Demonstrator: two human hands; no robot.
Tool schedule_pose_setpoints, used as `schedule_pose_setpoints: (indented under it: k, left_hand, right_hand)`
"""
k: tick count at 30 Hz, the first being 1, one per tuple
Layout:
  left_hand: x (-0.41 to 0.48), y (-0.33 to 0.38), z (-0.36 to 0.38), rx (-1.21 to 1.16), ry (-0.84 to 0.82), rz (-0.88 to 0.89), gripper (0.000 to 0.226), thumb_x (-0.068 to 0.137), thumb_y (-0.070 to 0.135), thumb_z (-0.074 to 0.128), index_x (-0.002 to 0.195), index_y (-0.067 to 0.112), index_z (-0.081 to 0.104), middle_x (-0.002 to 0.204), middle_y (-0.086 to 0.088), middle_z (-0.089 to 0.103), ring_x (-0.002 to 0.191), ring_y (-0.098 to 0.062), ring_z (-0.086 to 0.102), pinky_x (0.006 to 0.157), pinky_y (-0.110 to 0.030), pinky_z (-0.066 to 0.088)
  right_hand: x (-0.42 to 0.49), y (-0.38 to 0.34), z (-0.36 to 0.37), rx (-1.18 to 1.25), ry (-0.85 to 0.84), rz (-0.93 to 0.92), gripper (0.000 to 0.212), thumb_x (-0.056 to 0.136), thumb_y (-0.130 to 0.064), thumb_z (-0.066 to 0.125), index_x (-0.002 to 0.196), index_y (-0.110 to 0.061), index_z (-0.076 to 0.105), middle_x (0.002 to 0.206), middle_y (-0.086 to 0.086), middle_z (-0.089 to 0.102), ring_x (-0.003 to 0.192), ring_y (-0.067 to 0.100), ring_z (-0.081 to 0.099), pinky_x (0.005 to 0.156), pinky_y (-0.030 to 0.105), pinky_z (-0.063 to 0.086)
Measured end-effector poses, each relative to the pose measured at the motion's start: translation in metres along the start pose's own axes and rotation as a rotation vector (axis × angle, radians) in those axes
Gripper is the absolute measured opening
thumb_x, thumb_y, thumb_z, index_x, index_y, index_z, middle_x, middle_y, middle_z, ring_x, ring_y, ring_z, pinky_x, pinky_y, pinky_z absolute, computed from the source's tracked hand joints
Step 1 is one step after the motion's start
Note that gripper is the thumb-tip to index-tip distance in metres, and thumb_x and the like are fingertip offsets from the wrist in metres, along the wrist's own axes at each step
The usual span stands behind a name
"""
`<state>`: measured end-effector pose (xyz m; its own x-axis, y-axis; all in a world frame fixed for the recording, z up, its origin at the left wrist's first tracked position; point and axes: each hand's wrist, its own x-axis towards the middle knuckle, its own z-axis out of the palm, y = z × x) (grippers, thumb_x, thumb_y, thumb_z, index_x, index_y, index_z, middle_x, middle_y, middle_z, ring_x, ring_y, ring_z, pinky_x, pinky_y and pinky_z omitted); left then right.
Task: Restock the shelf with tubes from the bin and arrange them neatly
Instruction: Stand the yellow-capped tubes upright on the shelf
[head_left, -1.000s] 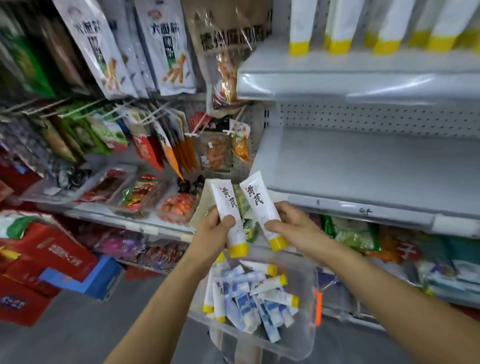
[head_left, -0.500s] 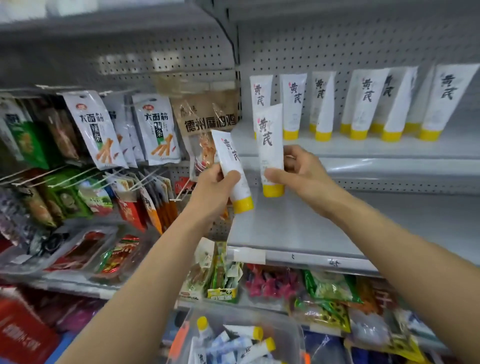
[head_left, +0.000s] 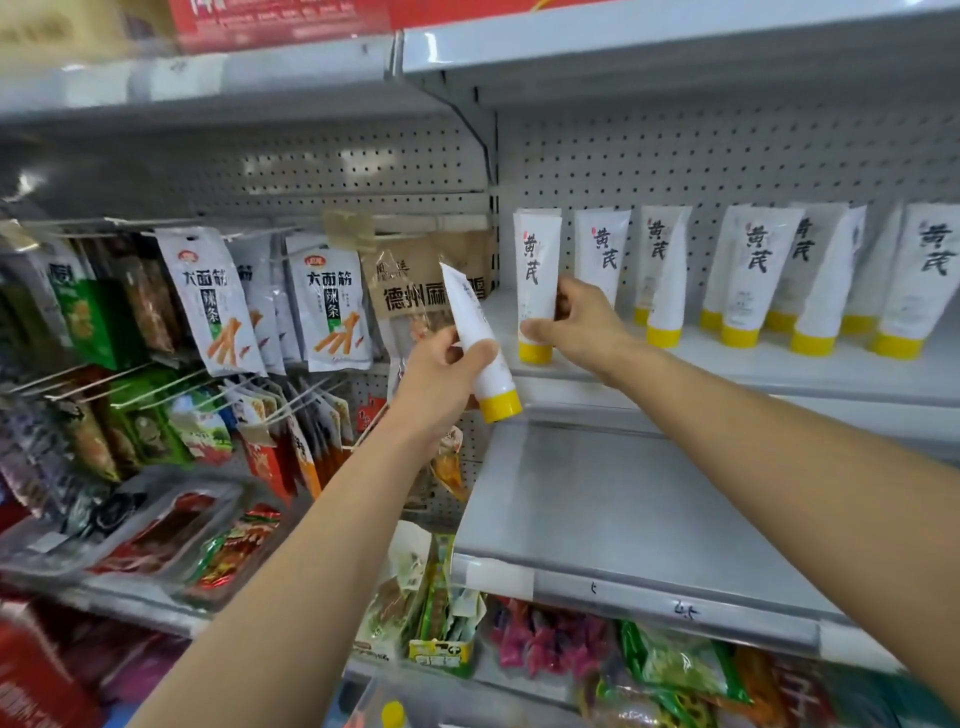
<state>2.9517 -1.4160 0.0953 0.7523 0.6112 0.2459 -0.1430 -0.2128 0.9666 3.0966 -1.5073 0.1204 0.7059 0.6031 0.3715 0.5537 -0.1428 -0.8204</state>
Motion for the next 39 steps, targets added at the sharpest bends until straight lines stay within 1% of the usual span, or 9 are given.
schedule_pose_setpoints:
  k: [14,18,21,23,26,29,32,36,39]
  left_hand:
    - [0.009,-0.002,0.001,-0.072,0.028,-0.007,0.027,0.096,0.014,0.055,0.122,0.017,0.054,0.104,0.002,0.066,0.096,-0.016,0.066,0.076,-0.037,0.060]
    - [0.004,0.001,-0.001,-0.108,0.028,0.018,0.028,0.095,0.014,0.057,0.123,0.018,0.055,0.104,0.004,0.067,0.096,-0.013,0.066,0.070,-0.033,0.061]
    - [0.000,0.006,0.006,-0.108,0.008,0.047,0.029,0.094,0.015,0.059,0.123,0.017,0.057,0.099,0.007,0.069,0.091,-0.009,0.068,0.068,-0.032,0.061]
    - [-0.003,0.010,0.014,-0.123,-0.019,0.064,0.027,0.094,0.014,0.059,0.121,0.018,0.058,0.095,0.010,0.071,0.082,-0.004,0.070,0.065,-0.030,0.060]
    - [-0.005,0.015,0.024,-0.141,-0.052,0.069,0.027,0.094,0.013,0.058,0.121,0.017,0.059,0.099,0.007,0.072,0.082,-0.005,0.071,0.064,-0.029,0.059]
    - [-0.006,0.019,0.029,-0.120,-0.088,0.069,0.030,0.095,0.014,0.057,0.125,0.011,0.058,0.110,-0.001,0.071,0.094,-0.012,0.071,0.071,-0.035,0.061]
    - [-0.005,0.021,0.029,-0.017,-0.118,0.104,0.031,0.097,0.021,0.054,0.127,0.016,0.058,0.112,0.000,0.070,0.101,-0.013,0.068,0.080,-0.038,0.060]
    - [0.000,0.020,0.020,0.407,-0.083,0.222,0.039,0.095,0.035,0.053,0.133,0.023,0.055,0.113,0.004,0.065,0.102,-0.012,0.062,0.092,-0.034,0.052]
    - [0.003,0.013,0.013,0.691,-0.043,0.316,0.039,0.094,0.035,0.054,0.131,0.021,0.055,0.105,0.010,0.062,0.096,-0.009,0.060,0.089,-0.032,0.049]
  right_hand:
    - [0.011,0.004,0.001,-0.102,-0.026,0.098,0.060,0.085,-0.019,0.070,0.137,-0.005,0.043,0.127,0.006,0.057,0.111,0.021,0.056,0.094,0.031,0.045]
    - [-0.016,-0.002,-0.012,-0.116,0.150,0.047,0.050,0.086,-0.025,0.068,0.129,-0.011,0.049,0.109,0.001,0.059,0.107,0.020,0.056,0.095,0.035,0.047]
    - [-0.041,-0.011,-0.016,-0.069,-0.054,-0.008,0.045,0.081,-0.029,0.074,0.120,-0.014,0.058,0.100,-0.002,0.063,0.093,0.012,0.061,0.080,0.023,0.049]
    - [-0.052,-0.017,-0.014,-0.079,-0.262,-0.018,0.049,0.078,-0.029,0.078,0.121,-0.012,0.060,0.103,0.002,0.068,0.094,0.014,0.066,0.083,0.025,0.053]
    - [-0.056,-0.022,-0.015,-0.059,-0.256,-0.035,0.041,0.075,-0.019,0.078,0.113,-0.015,0.064,0.096,0.010,0.072,0.093,0.026,0.069,0.086,0.040,0.054]
    - [-0.057,-0.022,-0.022,-0.071,-0.203,-0.017,0.033,0.074,-0.017,0.077,0.105,-0.013,0.066,0.096,0.011,0.072,0.090,0.025,0.069,0.081,0.039,0.056]
    - [-0.053,-0.020,-0.030,-0.072,-0.175,0.012,0.037,0.072,-0.016,0.079,0.105,-0.014,0.062,0.094,0.008,0.069,0.079,0.017,0.065,0.068,0.029,0.052]
    - [-0.042,-0.013,-0.044,-0.061,-0.071,0.064,0.041,0.073,-0.018,0.080,0.106,-0.019,0.055,0.094,0.001,0.065,0.079,0.013,0.063,0.071,0.027,0.052]
    - [-0.032,-0.004,-0.051,-0.089,0.041,0.069,0.046,0.072,-0.017,0.080,0.109,-0.014,0.052,0.100,0.003,0.064,0.085,0.016,0.063,0.075,0.030,0.053]
